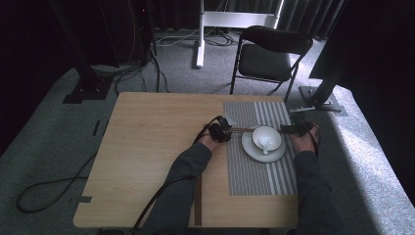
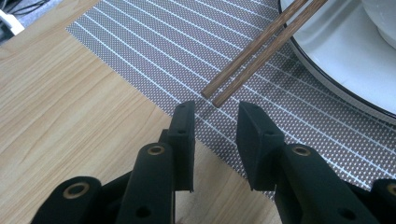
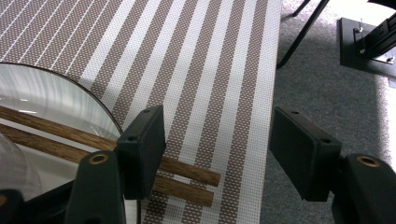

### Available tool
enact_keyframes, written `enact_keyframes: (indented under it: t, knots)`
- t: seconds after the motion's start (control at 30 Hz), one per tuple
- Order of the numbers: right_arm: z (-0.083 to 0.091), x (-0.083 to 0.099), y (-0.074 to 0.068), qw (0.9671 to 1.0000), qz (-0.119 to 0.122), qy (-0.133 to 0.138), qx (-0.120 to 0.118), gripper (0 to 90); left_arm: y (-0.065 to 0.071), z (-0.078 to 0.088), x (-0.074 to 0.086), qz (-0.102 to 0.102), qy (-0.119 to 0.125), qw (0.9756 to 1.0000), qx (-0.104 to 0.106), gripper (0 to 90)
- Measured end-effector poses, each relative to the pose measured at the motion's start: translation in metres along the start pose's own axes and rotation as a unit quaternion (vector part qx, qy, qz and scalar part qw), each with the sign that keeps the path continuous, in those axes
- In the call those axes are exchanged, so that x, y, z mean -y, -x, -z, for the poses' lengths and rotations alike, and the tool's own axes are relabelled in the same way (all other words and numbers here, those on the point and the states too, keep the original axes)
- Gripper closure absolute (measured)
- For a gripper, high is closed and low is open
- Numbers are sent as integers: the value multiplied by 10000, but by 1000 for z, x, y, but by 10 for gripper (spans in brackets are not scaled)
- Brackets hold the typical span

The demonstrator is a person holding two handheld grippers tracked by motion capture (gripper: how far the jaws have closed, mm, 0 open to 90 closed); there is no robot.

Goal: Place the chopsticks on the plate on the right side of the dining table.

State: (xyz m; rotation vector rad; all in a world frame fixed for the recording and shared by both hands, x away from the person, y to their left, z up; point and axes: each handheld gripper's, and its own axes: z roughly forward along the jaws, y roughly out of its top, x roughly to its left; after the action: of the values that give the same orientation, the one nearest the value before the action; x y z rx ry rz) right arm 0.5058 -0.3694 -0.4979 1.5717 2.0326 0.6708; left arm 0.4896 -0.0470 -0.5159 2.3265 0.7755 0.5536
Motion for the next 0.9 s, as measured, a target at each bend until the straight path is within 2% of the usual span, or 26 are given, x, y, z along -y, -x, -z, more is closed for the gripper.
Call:
enact_keyframes:
  t: [0.17, 0.33, 0.73, 0.9]
  knots:
    - [0, 0, -1, 10000, 28, -17, -4, 351, 0, 0, -1, 16, 21, 10000, 19, 670]
    - [0, 0, -1, 10000, 35, -19, 2, 351, 1, -2, -4, -62, 39, 9999, 84, 665]
    - [0, 0, -1, 10000, 44, -20, -5, 351, 5, -1, -5, -162, 45, 9998, 72, 665]
    - [0, 0, -2, 10000, 60, -12, -6, 351, 5, 2, -4, -35, 72, 10000, 14, 648]
